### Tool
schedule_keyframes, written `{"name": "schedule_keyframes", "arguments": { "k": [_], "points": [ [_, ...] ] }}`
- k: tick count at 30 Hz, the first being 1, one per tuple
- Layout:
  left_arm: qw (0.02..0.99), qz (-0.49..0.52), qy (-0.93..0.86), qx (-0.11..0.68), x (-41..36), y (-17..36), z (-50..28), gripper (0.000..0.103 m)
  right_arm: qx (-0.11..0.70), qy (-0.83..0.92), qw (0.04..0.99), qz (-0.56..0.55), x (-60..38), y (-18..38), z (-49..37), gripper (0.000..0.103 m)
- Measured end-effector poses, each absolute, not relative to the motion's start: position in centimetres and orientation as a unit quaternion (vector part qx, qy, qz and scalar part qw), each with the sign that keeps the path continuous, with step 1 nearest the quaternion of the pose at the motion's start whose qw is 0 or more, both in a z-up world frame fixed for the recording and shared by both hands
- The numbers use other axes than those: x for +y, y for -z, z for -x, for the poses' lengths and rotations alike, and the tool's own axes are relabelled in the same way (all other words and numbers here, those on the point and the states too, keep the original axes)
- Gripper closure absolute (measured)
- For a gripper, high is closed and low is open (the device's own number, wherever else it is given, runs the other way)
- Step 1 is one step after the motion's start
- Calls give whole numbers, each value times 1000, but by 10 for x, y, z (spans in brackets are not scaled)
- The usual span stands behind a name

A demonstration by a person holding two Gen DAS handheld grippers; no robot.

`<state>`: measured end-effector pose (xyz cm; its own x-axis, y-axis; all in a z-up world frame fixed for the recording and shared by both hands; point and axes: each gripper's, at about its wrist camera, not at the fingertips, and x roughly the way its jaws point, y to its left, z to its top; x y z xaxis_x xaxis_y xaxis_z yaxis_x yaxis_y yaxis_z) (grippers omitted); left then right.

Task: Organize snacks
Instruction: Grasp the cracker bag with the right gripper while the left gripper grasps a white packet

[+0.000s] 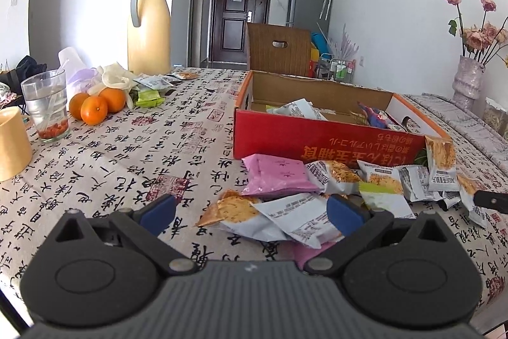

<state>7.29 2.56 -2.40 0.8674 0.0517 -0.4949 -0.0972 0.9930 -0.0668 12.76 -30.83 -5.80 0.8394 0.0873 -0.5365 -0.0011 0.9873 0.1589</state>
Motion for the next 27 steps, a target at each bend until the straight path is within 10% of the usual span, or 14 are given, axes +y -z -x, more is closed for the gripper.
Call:
{"name": "schedule_keyframes", "arguments": {
  "k": [27],
  "points": [
    [962, 52, -44, 263, 29, 24, -74, 0, 294, -18, 951, -91, -308, 73, -155, 58]
  ]
}}
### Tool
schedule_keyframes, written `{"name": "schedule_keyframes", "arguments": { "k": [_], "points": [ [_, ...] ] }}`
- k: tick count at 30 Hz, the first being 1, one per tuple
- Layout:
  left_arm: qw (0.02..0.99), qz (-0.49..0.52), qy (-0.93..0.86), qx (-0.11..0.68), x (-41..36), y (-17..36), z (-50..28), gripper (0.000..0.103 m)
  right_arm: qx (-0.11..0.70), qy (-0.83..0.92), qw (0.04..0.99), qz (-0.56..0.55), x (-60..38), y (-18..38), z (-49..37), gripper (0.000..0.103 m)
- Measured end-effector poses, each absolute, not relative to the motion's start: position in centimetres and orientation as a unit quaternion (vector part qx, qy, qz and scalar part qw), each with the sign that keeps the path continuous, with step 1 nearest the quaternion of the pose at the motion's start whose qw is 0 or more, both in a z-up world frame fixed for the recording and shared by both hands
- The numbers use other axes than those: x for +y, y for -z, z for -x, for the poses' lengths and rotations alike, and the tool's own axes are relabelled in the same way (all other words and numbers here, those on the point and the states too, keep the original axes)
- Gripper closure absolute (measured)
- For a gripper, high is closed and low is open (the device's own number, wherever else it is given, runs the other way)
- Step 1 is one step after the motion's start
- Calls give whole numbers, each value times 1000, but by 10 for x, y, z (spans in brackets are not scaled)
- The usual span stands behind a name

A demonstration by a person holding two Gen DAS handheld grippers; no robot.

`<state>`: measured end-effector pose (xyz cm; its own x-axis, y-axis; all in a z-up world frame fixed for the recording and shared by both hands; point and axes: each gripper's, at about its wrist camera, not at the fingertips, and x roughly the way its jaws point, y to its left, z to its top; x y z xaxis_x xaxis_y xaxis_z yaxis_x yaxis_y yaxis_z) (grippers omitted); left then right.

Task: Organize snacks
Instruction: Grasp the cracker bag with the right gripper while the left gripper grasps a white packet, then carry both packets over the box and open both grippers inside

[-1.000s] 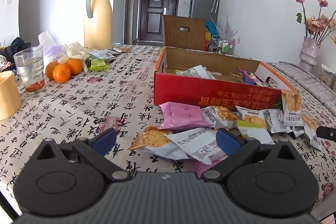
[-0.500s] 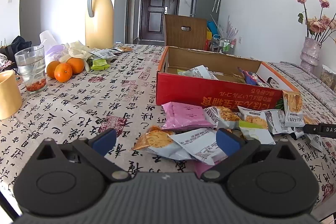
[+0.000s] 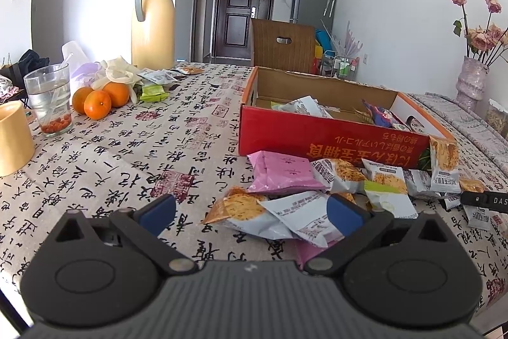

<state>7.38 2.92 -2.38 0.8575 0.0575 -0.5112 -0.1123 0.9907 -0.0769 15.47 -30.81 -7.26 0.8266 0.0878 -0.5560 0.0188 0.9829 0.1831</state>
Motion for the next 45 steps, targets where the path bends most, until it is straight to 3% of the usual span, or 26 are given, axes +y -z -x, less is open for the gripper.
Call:
{"name": "schedule_keyframes", "arguments": {
  "k": [29, 32, 34, 39, 45],
  "points": [
    [939, -49, 91, 330, -3, 37, -127, 1, 251, -14, 962, -105, -317, 59, -113, 59],
    [936, -64, 102, 330, -7, 41, -125, 6, 251, -13, 962, -106, -318, 59, -112, 59],
    [936, -63, 111, 329, -7, 40, -123, 20, 251, -13, 962, -107, -319, 60, -112, 59],
    [933, -54, 130, 331, -5, 39, -119, 39, 254, -16, 961, -106, -317, 60, -112, 59],
    [936, -29, 136, 323, -1, 39, -110, 40, 254, -18, 961, -108, -316, 61, -111, 59]
  ]
}}
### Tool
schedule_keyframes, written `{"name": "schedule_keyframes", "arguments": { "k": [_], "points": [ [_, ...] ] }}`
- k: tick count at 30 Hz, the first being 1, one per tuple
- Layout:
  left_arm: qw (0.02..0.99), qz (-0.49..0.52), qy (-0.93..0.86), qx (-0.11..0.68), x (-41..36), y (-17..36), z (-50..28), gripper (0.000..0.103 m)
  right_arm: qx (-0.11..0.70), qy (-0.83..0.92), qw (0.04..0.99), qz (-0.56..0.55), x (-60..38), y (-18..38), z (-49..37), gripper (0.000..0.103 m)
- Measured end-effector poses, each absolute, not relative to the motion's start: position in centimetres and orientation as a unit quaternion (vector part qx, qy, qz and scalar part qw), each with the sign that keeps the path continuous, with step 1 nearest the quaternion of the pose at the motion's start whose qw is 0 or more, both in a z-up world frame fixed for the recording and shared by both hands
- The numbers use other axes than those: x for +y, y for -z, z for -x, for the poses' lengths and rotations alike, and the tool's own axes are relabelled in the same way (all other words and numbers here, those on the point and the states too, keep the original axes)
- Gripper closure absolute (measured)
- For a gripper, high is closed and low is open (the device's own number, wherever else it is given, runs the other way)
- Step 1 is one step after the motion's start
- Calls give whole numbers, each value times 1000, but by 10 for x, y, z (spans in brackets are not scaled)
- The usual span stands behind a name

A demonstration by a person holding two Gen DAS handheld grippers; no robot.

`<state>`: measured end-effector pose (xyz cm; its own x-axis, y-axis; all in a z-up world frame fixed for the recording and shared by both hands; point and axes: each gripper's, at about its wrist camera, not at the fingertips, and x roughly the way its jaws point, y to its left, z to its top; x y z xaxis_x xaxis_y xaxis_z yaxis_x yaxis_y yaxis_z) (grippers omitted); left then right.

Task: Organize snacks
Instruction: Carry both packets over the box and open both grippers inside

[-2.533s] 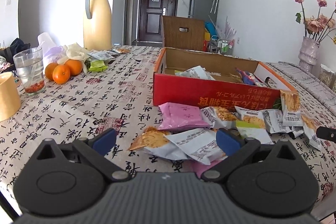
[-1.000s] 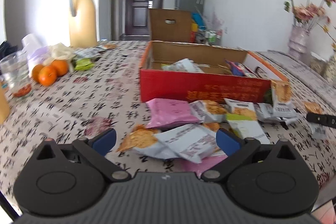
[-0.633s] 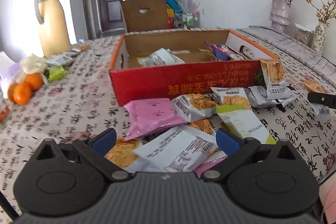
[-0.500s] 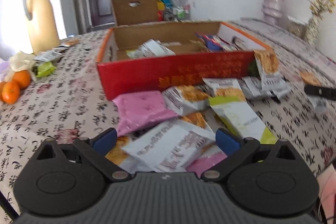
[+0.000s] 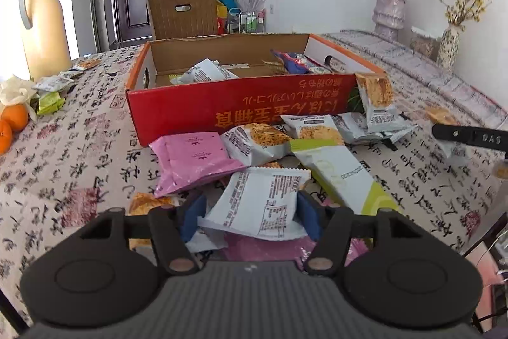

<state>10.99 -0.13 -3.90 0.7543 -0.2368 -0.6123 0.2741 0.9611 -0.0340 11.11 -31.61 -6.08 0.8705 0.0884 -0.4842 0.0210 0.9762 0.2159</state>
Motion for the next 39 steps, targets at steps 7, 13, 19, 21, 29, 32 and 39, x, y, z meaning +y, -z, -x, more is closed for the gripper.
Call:
{"name": "schedule_keyframes", "arguments": {
  "k": [7, 13, 19, 21, 29, 32, 39],
  "points": [
    [946, -9, 118, 302, 1, 38, -92, 40, 255, -20, 961, -108, -315, 62, -108, 59],
    [955, 7, 101, 280, 8, 29, -80, 40, 251, -26, 962, -106, -311, 60, -106, 59],
    [961, 22, 92, 259, 13, 18, -77, 40, 245, -34, 964, -102, -305, 55, -105, 59],
    [961, 27, 88, 260, 13, 14, -79, 40, 240, -38, 965, -100, -302, 52, -105, 59],
    [971, 48, 75, 222, 13, -11, -99, 40, 210, -73, 971, -83, -278, 30, -114, 59],
    [974, 52, 70, 210, 12, -22, -110, 40, 197, -87, 973, -77, -267, 19, -124, 59],
    [978, 57, 55, 194, 10, -38, -144, 40, 178, -119, 974, -73, -241, -1, -163, 59]
  ]
}}
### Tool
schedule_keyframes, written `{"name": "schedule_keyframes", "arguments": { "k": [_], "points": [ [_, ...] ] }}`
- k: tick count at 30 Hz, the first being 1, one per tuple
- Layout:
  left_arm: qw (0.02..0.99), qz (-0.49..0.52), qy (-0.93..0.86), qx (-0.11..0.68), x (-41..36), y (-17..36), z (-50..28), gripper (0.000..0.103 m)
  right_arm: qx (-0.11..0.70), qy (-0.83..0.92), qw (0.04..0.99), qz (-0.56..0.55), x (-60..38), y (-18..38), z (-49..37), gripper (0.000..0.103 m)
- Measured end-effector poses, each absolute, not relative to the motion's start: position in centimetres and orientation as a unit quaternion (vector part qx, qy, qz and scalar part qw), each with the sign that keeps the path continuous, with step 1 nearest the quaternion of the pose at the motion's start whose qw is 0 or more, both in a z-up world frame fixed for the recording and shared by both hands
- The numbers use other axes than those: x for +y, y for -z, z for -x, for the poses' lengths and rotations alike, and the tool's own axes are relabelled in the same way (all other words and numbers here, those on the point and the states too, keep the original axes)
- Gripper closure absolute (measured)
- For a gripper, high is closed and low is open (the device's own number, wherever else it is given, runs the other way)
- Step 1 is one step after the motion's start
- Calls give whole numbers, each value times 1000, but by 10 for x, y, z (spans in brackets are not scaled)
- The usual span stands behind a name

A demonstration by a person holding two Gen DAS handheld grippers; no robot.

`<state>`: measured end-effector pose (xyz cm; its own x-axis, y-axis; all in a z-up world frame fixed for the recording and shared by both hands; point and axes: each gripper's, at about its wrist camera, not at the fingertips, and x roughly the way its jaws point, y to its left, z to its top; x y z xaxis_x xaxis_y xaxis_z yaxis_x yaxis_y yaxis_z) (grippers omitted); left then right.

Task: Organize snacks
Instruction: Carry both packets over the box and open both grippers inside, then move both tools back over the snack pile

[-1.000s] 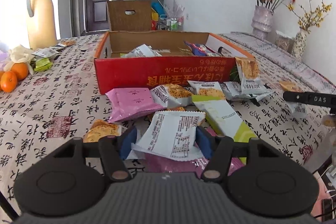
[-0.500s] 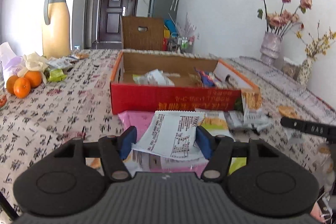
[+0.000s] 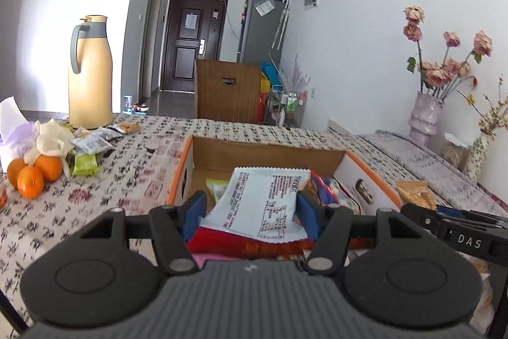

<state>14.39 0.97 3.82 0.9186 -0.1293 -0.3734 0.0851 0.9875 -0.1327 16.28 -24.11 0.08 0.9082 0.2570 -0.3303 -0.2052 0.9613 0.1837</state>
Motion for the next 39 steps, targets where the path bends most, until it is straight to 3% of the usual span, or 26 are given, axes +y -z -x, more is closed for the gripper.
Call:
{"name": "schedule_keyframes", "arguments": {
  "k": [18, 30, 31, 33, 34, 36, 39],
  "points": [
    [975, 71, -6, 210, 25, -37, -251, 40, 206, -150, 966, -35, -173, -7, -266, 59],
    [975, 73, -4, 209, 25, -15, -257, 36, 220, -150, 964, -23, -164, 14, -276, 56],
    [976, 75, -6, 205, 26, -16, -255, 29, 219, -148, 964, -23, -164, 14, -275, 52],
    [978, 80, -9, 193, 28, -18, -252, 14, 209, -142, 967, -27, -166, 12, -272, 24],
    [979, 81, -14, 188, 27, -19, -250, 1, 203, -136, 969, -28, -168, 10, -269, 16],
    [979, 85, -29, 180, 29, -20, -248, 0, 195, -129, 972, -31, -171, 8, -267, 1],
    [978, 98, -32, 180, 33, -20, -248, 0, 195, -126, 972, -37, -172, 8, -267, 0]
  ]
}}
